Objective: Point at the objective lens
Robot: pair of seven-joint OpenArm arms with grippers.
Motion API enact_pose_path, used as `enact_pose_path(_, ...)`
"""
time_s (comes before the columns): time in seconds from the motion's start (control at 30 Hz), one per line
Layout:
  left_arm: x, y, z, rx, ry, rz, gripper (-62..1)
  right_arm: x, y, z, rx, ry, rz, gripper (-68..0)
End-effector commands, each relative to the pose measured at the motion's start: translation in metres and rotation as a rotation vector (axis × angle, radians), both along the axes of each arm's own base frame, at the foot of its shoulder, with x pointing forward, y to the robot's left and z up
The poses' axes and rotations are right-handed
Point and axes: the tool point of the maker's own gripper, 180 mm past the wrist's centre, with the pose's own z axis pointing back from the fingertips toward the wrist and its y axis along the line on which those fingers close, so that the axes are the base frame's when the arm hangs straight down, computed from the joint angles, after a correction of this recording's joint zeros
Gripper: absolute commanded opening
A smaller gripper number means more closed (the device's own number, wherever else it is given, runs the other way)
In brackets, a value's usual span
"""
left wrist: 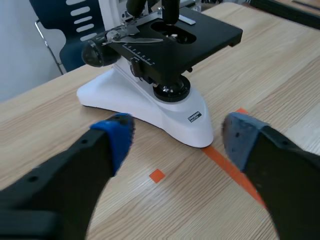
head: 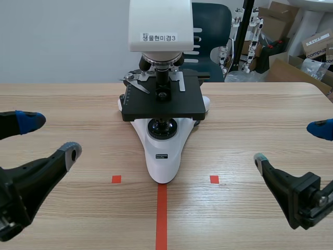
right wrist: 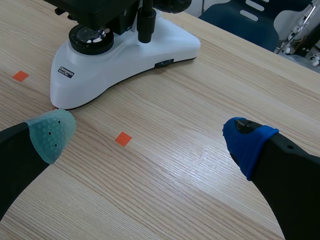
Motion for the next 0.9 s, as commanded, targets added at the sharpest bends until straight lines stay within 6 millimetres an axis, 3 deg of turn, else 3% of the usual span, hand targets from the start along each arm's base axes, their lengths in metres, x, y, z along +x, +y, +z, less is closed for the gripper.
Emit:
enact_pose_path(0.0,0.004,-0.004,0.009,-0.006,-0.041,-0.01,-36.5,0.004,0.001,0.007,0.005,-0.027,0.006,0.4)
enact_pose_path(0.07,0.008,-0.003,0.009,0.017,-0.059,-0.014,-43.6,0.004,0.001,0.007,0.005,-0.027,0.006,0.4)
enact_pose_path(0.3,0.024,0.001,0.004,0.018,-0.074,-0.056,-56.8,0.004,0.001,0.007,0.005,-0.027,0.006,0.4)
enact_pose_path(0.57,0.043,0.0,-0.006,0.005,-0.07,-0.11,-56.7,0.004,0.001,0.007,0.005,-0.027,0.006,0.4)
enact_pose_path(0.87,0.057,-0.015,0.01,-0.014,-0.123,-0.2,-56.7,0.004,0.001,0.007,0.005,-0.027,0.006,0.4)
